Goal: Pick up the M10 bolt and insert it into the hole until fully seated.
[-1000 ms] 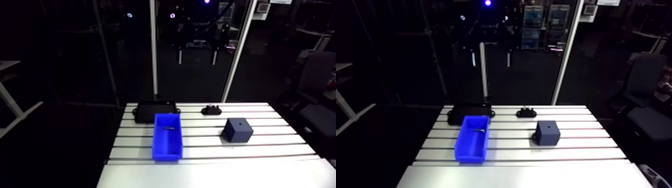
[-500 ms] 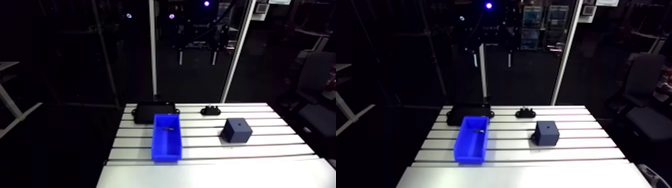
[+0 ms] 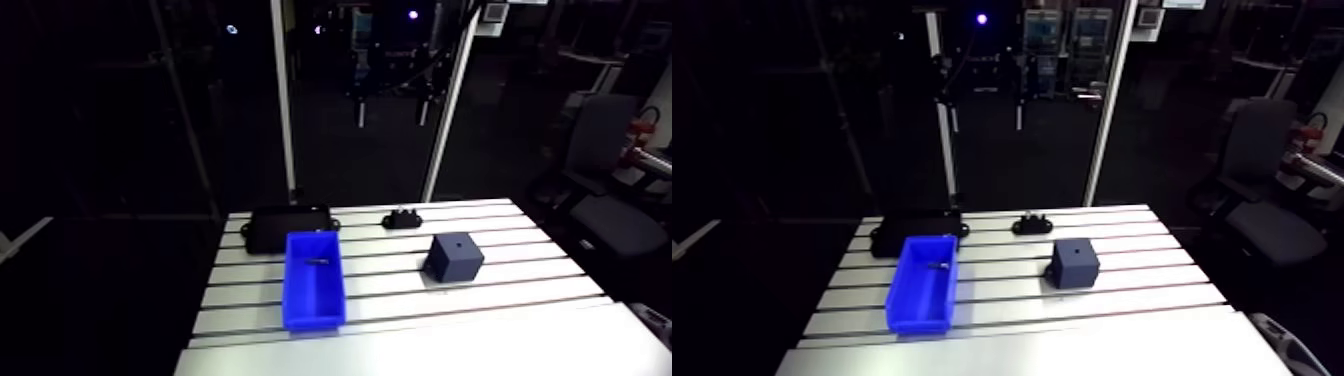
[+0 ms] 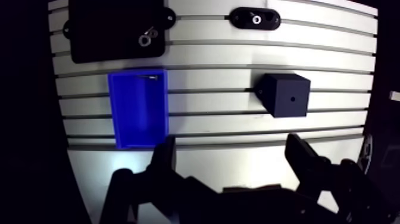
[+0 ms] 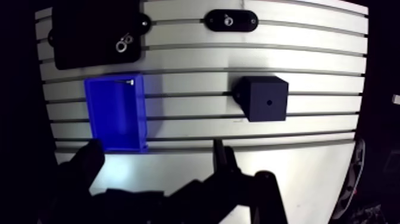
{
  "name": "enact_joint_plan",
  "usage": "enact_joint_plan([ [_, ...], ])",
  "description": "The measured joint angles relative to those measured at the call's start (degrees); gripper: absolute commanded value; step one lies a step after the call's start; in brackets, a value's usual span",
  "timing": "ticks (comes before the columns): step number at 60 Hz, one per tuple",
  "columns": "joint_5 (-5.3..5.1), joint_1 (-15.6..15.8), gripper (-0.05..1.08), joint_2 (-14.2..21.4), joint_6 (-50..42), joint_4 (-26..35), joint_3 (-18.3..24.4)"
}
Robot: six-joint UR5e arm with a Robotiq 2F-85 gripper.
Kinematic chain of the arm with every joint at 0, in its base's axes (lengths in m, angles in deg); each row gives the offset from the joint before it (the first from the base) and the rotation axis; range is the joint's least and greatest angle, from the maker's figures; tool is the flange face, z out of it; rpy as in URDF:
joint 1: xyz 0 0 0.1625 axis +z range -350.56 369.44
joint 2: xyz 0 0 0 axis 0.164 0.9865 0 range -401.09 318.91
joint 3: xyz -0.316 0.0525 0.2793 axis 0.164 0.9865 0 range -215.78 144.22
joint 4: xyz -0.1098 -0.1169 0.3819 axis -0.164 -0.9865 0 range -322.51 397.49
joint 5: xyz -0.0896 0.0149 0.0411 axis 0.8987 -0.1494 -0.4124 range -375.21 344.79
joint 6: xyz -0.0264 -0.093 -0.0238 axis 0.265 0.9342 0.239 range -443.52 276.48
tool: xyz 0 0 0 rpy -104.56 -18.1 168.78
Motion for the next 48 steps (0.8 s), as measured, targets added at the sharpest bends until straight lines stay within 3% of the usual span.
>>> enact_joint_plan([
  [17, -0.14, -3.5, 0.01, -3.0, 4.0, -6.6, -1.0],
  [48, -0.05, -5.8, 0.01, -10.3, 5.8, -17.9, -2.2],
])
